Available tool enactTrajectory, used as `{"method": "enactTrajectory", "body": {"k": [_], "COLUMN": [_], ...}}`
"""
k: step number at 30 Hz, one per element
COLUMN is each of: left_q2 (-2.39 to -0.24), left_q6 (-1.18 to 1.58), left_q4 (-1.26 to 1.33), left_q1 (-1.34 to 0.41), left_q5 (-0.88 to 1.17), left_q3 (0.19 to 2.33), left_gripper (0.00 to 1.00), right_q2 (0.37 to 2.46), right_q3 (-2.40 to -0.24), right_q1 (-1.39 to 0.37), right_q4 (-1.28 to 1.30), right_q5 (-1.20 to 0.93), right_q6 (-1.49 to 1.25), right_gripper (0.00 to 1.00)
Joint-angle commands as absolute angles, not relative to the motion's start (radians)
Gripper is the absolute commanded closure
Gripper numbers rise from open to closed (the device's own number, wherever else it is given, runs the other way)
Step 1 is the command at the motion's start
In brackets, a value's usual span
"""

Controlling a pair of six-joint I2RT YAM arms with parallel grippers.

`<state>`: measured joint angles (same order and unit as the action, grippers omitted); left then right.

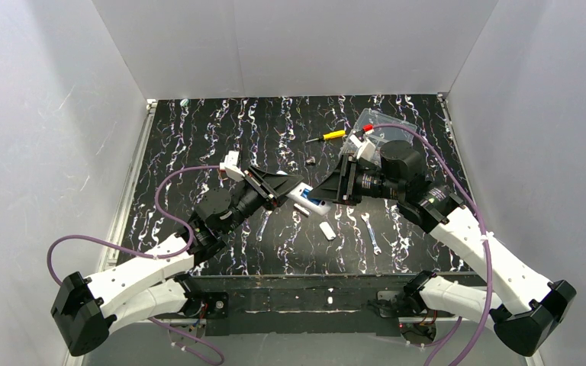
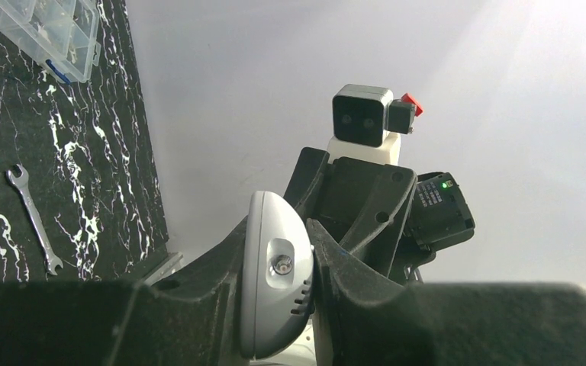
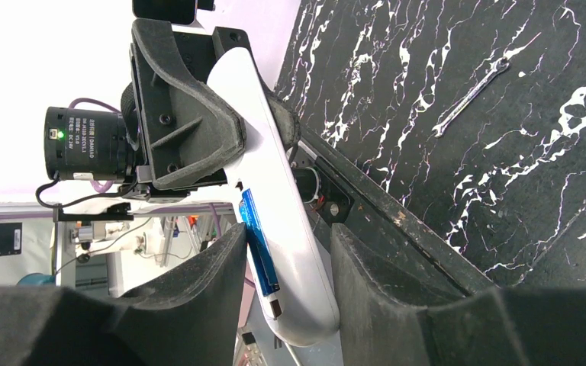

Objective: Load the batteries into the remote control
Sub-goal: Load the battery into the remote control.

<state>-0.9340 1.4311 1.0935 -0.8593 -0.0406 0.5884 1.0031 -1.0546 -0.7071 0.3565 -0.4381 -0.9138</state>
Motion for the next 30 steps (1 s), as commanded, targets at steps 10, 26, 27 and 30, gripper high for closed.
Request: {"method": "enactTrajectory", "body": {"k": [10,26,27,30], "left_q2": [-0.917,-0.916,-0.916,-0.919], "left_q6": [1.413,1.414,1.414,1.414], "left_q4": [1.172,1.175,1.174,1.174], "left_q1": [-0.862,-0.862,-0.862,-0.862], "left_q5": [-0.038,-0.042,-0.043,-0.041], "left_q3": [0.623,0.616,0.616,0.618], "left_gripper": [1.00,1.00,1.00,1.00], "right_q2": [0.993,1.007,1.009,1.014], "right_q3": [-1.055,-1.054,-1.054,-1.055], "right_q1": [-0.712,-0.712,-0.712,-0.711], "right_q4": [0.309,0.295,0.295,0.298], "right_q5": [-0.458,-0.481,-0.483,-0.491], "right_q6": [-0.904,-0.905,-0.904,-0.901], "right_gripper": [0.42,0.43,0.43,0.42]}}
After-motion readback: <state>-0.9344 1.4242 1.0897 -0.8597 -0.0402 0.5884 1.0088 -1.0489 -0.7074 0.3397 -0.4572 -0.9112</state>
